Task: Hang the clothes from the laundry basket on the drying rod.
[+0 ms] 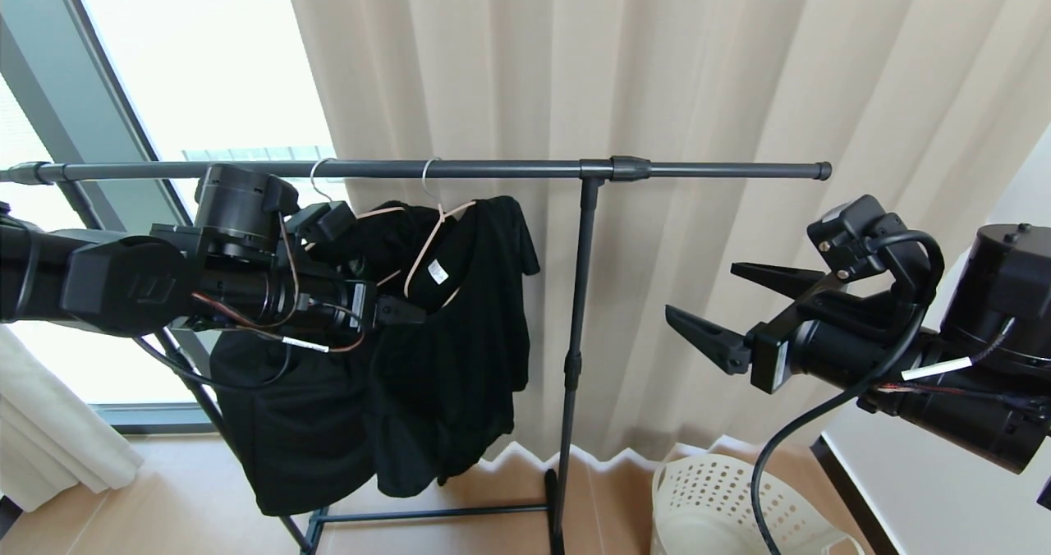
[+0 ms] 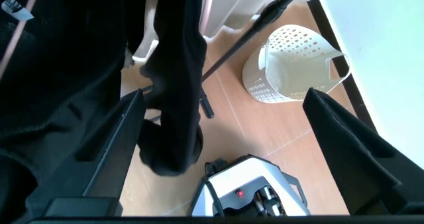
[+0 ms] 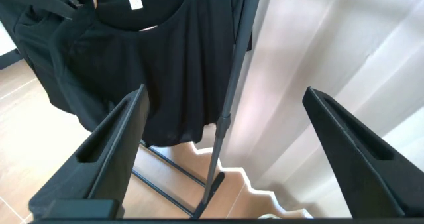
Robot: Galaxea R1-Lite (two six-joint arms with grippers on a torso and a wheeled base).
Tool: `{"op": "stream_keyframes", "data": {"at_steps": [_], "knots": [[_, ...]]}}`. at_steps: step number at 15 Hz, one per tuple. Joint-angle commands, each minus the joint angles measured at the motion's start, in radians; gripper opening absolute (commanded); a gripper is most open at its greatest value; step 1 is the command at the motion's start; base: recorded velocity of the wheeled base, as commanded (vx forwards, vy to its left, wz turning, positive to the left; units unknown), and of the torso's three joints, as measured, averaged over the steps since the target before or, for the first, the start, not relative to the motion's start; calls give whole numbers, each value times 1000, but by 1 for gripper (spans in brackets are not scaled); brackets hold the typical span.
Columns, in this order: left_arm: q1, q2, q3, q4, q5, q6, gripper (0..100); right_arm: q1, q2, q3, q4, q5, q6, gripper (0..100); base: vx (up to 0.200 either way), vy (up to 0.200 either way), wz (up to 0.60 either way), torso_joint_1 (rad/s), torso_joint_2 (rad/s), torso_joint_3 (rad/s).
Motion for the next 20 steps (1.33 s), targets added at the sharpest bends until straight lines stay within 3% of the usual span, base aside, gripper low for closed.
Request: {"op": "stream_keyframes", "data": {"at_steps": [1, 9, 13, 15, 19, 20], "knots": [[0, -69, 35, -1, -1, 1, 100, -5, -7, -3, -1, 2, -1, 100, 0, 0, 0, 0, 0, 0], [9, -357, 233, 4, 12, 4, 100, -3, -135, 8, 10, 0, -1, 100, 0, 0, 0, 0, 0, 0], [0, -514, 318, 5, 16, 22, 100, -13, -334, -26, 191, -15, -2, 100, 0, 0, 0, 0, 0, 0], [-8, -601, 388, 2, 15, 44, 100, -14, -437, 8, 272, -18, 1, 100, 0, 0, 0, 0, 0, 0], [-25, -774, 549, -2, 13, 55, 100, -14, -598, 190, 271, -77, 1, 100, 0, 0, 0, 0, 0, 0], [-25, -774, 549, -2, 13, 55, 100, -14, -598, 190, 271, -77, 1, 100, 0, 0, 0, 0, 0, 0]]}}
